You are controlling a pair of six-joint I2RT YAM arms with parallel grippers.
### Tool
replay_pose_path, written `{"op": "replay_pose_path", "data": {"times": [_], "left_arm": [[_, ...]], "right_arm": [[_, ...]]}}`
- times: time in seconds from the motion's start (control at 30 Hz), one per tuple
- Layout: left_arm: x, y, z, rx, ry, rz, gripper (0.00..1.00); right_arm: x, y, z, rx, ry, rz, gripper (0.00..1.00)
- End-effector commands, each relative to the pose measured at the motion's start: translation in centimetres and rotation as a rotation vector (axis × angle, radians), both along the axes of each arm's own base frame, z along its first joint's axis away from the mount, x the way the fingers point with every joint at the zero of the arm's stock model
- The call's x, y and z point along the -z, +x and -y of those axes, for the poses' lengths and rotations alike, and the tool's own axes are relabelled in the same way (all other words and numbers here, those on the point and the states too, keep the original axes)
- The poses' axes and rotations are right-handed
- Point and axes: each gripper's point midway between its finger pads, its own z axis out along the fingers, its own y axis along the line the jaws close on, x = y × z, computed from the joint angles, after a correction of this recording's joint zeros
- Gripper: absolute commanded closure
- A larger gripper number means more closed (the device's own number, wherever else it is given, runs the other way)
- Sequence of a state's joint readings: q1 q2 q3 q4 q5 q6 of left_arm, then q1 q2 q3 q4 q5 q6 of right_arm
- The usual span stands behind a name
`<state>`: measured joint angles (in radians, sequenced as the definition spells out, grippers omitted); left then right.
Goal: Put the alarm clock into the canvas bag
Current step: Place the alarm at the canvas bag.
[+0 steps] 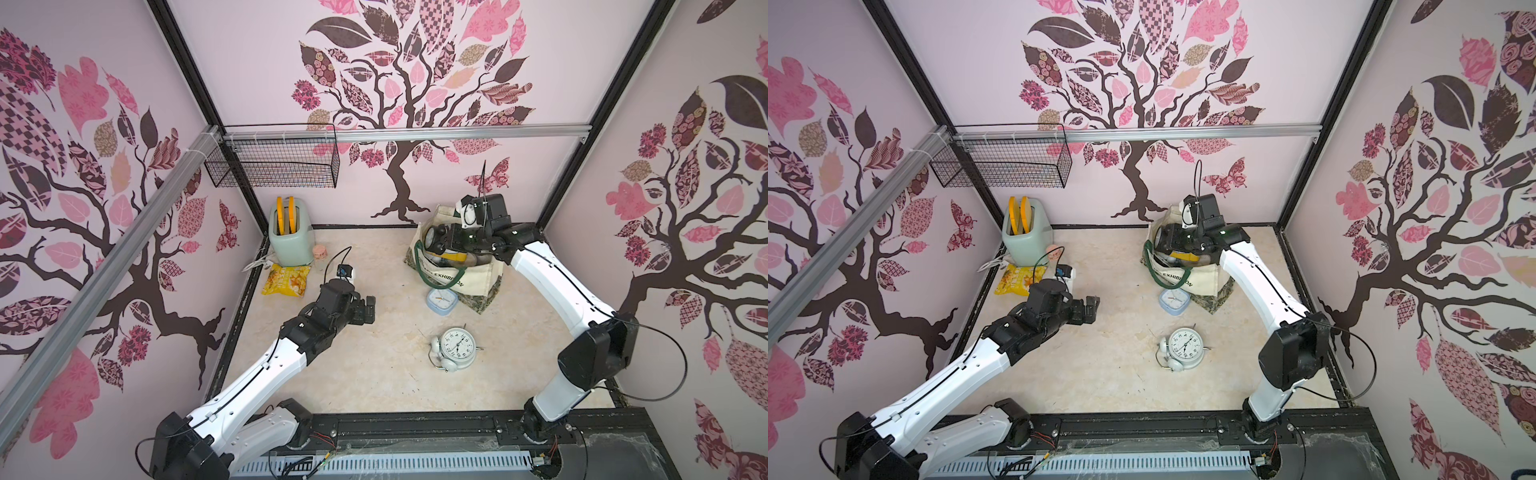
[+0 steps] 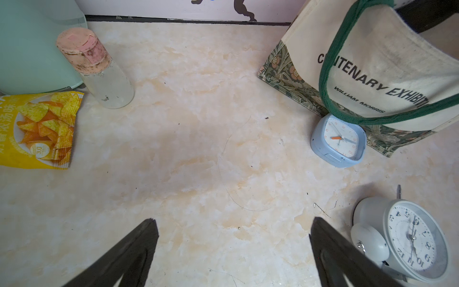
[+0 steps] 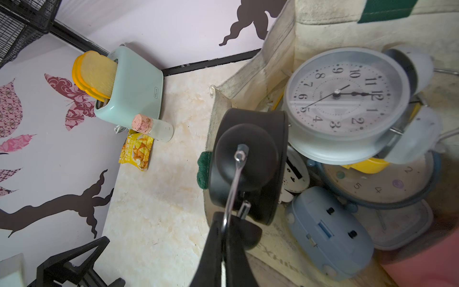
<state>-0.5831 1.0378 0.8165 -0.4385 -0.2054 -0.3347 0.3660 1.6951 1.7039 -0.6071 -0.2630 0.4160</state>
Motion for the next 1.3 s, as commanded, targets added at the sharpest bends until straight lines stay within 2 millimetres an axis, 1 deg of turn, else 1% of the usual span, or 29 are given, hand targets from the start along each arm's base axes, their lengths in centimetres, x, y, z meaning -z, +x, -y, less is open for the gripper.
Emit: {"op": "replay_pose_path", "data": {"times": [0.0,0.1,0.27,0.33,0.4,0.5,0.63,0.7,0.73,0.8,0.87,0.9,0.97,1.03,1.07,1.13,1.2,1.27], "left_arm": [[0.1,-0.1,0.2,0.022,-0.007,0.018,0.02],[0.1,-0.2,0.4,0.029,-0.014,0.017,0.02],[0.2,-0.1,0.6,0.035,-0.017,0.016,0.02],[0.2,-0.1,0.6,0.034,-0.016,0.019,0.02],[0.3,-0.1,0.5,0.033,-0.011,0.016,0.02],[0.4,0.0,0.6,0.034,-0.011,0.016,0.02],[0.5,0.0,0.7,0.038,-0.014,0.011,0.02],[0.5,0.0,0.9,0.044,-0.019,0.01,0.02],[0.6,0.1,0.9,0.046,-0.019,0.009,0.02],[0.7,0.1,1.1,0.055,-0.021,0.005,0.02],[0.8,-0.1,1.3,0.068,-0.022,-0.001,0.02],[0.9,-0.1,1.4,0.071,-0.024,-0.003,0.02],[0.9,-0.1,1.5,0.078,-0.027,-0.006,0.02],[1.0,-0.2,1.8,0.092,-0.034,-0.01,0.02],[1.0,-0.2,2.1,0.106,-0.04,-0.012,0.02],[1.1,-0.4,2.8,0.147,-0.049,-0.018,0.02],[1.2,-0.7,3.5,0.188,-0.066,-0.032,0.02],[1.3,-1.1,4.3,0.233,-0.08,-0.048,0.02]], "right_arm": [[-1.0,1.6,-1.3,-0.049,0.001,0.042,1.0],[0.1,2.8,-1.6,-0.053,-0.025,0.021,1.0],[2.4,3.9,-2.7,-0.092,-0.039,-0.04,1.0],[3.5,4.1,-2.5,-0.083,-0.056,-0.065,1.0],[4.4,3.8,-2.6,-0.094,-0.06,-0.087,1.0],[6.3,3.8,-1.6,-0.056,-0.116,-0.115,1.0],[8.3,3.4,-0.4,-0.021,-0.176,-0.146,0.89],[8.7,3.5,-0.1,-0.013,-0.19,-0.147,0.82],[8.7,3.5,-0.1,-0.014,-0.191,-0.145,0.79],[8.1,3.7,0.0,-0.004,-0.191,-0.127,0.72],[6.7,3.9,0.0,0.002,-0.177,-0.094,0.69],[5.9,3.9,-0.1,0.004,-0.166,-0.075,0.63],[4.4,3.8,0.0,0.012,-0.153,-0.039,0.62],[3.3,3.7,0.2,0.022,-0.143,-0.016,0.55],[2.8,3.6,0.3,0.026,-0.139,-0.005,0.55],[1.9,3.3,0.5,0.034,-0.132,0.015,0.55],[1.1,3.0,1.0,0.056,-0.133,0.034,0.51],[-0.2,2.5,1.4,0.07,-0.119,0.067,0.45]]}}
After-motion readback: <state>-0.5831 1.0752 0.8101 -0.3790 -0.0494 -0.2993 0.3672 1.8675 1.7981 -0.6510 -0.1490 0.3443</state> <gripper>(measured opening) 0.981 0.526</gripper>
